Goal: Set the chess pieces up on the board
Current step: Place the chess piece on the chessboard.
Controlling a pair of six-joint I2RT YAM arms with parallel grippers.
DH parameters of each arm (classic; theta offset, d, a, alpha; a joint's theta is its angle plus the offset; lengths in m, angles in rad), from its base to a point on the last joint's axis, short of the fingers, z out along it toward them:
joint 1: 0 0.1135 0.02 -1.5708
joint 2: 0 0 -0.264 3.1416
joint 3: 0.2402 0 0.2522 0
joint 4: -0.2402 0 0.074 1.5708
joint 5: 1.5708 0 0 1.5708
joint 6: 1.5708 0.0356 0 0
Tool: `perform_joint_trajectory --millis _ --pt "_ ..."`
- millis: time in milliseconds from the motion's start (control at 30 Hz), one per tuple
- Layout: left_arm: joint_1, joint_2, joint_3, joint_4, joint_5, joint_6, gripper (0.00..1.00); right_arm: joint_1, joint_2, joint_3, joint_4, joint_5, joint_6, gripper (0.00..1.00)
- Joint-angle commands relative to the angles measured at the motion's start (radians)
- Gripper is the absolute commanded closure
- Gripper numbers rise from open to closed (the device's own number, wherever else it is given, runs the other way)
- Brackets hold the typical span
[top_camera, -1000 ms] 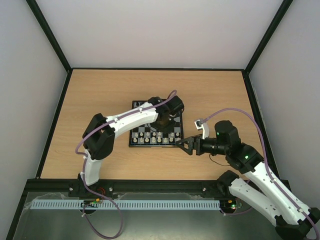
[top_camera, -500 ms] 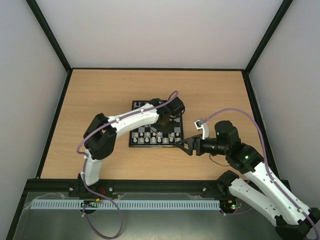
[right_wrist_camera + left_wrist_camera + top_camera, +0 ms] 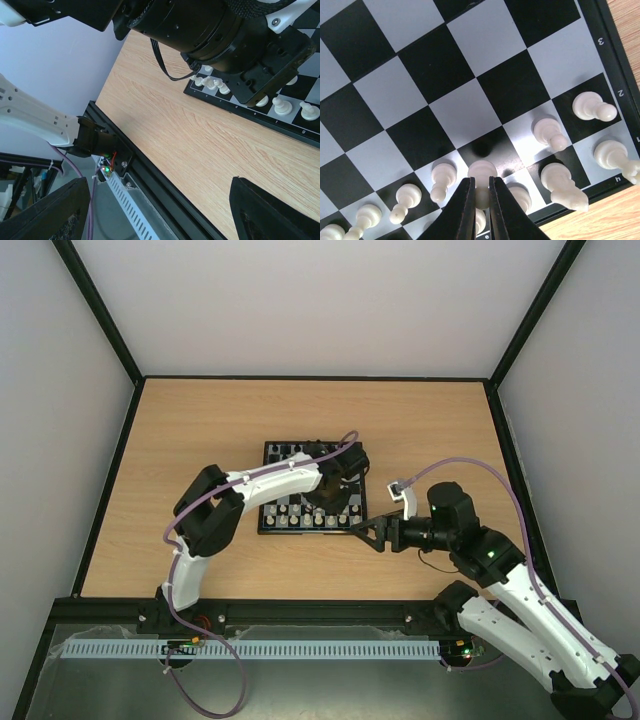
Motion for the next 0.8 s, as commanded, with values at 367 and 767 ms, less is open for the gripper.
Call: perform_joint_trajectory --millis 367,767 --pt "-0.005 0.034 -0.031 0.026 0.03 0.017 0.98 -0.002 0.001 -0.022 -0.012 -0.017 -0.015 0.22" --pt "-0.004 0.048 -0.019 0.028 0.024 0.02 0.97 -0.002 -0.002 -0.026 -0.012 -0.022 -0.019 0.22"
